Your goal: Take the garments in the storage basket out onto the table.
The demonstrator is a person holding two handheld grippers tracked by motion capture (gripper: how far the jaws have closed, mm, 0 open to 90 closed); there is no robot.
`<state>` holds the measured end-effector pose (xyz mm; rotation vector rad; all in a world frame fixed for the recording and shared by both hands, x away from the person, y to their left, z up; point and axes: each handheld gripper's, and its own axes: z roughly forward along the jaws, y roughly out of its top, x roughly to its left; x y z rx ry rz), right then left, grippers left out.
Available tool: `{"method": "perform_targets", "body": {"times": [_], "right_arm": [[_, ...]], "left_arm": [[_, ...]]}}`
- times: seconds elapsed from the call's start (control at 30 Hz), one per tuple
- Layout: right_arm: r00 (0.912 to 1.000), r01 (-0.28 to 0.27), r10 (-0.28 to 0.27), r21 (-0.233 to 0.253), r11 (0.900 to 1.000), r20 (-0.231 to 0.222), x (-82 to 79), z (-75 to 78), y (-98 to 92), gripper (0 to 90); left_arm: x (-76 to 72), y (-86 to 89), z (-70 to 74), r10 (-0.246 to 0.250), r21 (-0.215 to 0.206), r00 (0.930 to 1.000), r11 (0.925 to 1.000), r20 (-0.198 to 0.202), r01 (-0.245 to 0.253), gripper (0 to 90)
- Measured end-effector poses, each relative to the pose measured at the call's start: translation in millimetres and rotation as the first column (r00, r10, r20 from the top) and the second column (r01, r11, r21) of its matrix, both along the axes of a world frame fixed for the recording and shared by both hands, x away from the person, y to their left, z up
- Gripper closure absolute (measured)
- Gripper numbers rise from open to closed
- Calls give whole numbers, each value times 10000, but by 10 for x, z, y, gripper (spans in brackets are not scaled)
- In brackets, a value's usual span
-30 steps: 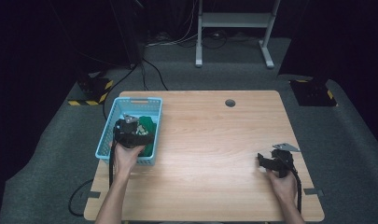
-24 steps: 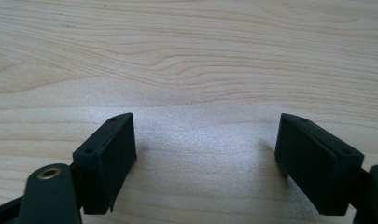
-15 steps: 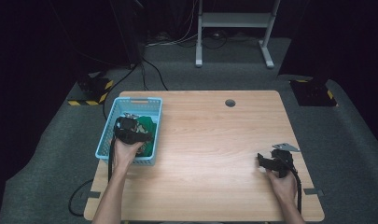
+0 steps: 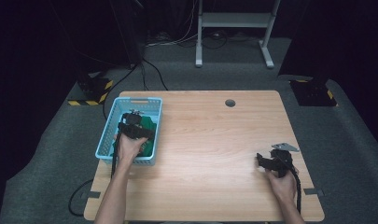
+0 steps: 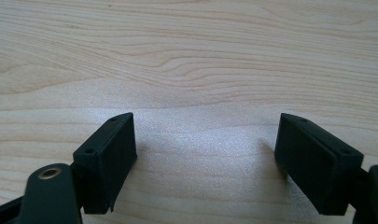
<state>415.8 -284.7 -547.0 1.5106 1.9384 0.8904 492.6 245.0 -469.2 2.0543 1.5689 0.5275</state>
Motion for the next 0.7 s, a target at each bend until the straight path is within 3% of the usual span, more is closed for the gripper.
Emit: {"method": "perform_targets", "body": {"times": [0.07,0.27,0.37,0.5,0.7], "right_arm": [[10000,3,-3,-3,10000,0,0,0,1,205],[10000,-14,14,-9,10000,-16,-3,1,15,205],[10000,-11,11,1,10000,-26,-3,1,18,205],[10000,-16,16,-1,10000,-21,-2,1,19,205],[10000,-15,15,0,10000,-21,-3,1,19,205]], "left_arm": [[28,0,-15,-14,90,10000,10000,43,14,8],[125,-3,-115,103,160,9990,9998,-430,-97,18],[179,-29,-187,154,510,9970,9986,-759,-115,24],[218,10,-230,318,260,9944,9992,-1005,-293,21],[192,26,-248,487,195,9950,9987,-868,-472,26]]}}
